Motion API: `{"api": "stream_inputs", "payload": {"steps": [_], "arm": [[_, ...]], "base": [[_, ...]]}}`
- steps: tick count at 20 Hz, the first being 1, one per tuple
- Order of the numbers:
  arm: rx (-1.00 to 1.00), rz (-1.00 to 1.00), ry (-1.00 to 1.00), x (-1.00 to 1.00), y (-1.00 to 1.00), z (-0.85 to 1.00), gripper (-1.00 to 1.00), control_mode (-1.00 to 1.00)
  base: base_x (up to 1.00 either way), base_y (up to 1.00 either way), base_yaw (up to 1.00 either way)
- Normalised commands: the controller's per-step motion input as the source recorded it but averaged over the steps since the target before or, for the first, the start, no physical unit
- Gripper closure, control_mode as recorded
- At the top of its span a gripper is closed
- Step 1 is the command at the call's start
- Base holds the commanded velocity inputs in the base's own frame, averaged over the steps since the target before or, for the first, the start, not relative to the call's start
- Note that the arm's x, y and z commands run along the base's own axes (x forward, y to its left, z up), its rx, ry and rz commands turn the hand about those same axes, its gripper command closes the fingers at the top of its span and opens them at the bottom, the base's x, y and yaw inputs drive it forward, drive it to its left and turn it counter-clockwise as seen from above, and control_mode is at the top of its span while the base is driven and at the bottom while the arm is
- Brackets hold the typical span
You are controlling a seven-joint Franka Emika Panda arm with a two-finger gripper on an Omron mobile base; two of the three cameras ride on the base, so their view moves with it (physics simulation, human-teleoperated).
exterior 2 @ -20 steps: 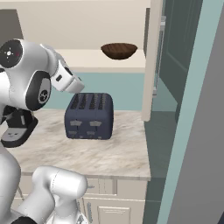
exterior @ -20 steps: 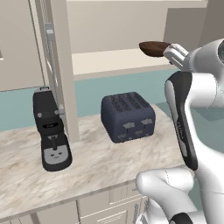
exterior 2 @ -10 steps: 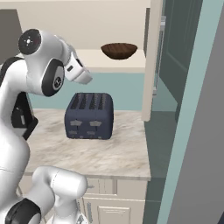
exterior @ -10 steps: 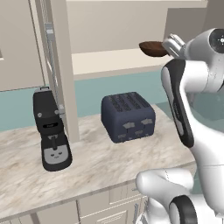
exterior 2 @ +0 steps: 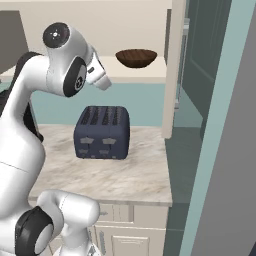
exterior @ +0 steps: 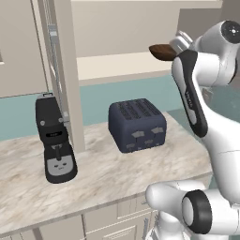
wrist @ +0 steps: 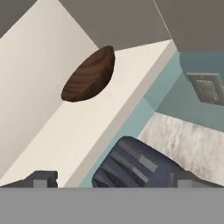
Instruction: Take the smaller bowl and place it next to the appetizer plate on the dining counter , and place the larger bowl next to the plate with cooked food.
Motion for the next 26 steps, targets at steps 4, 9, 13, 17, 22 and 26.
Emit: {"api": "stream_inputs", "payload": {"steps": [4, 9, 13, 17, 22, 26], "arm": [[0.0, 0.04, 0.0, 0.35, -0.02, 0.0, -1.0, -1.0], [0.0, 0.0, -0.03, 0.27, 0.0, 0.0, -1.0, -1.0], [0.0, 0.0, -0.01, 0.23, -0.02, -0.02, -1.0, -1.0], [0.0, 0.0, 0.0, 0.24, -0.1, -0.03, -1.0, -1.0], [0.0, 0.0, 0.0, 0.28, -0.18, -0.05, -1.0, -1.0], [0.0, 0.0, 0.03, 0.31, -0.15, 0.0, -1.0, -1.0]], "base": [[0.0, 0.0, 0.0], [0.0, 0.0, 0.0], [0.0, 0.0, 0.0], [0.0, 0.0, 0.0], [0.0, 0.0, 0.0], [0.0, 0.0, 0.0]]}}
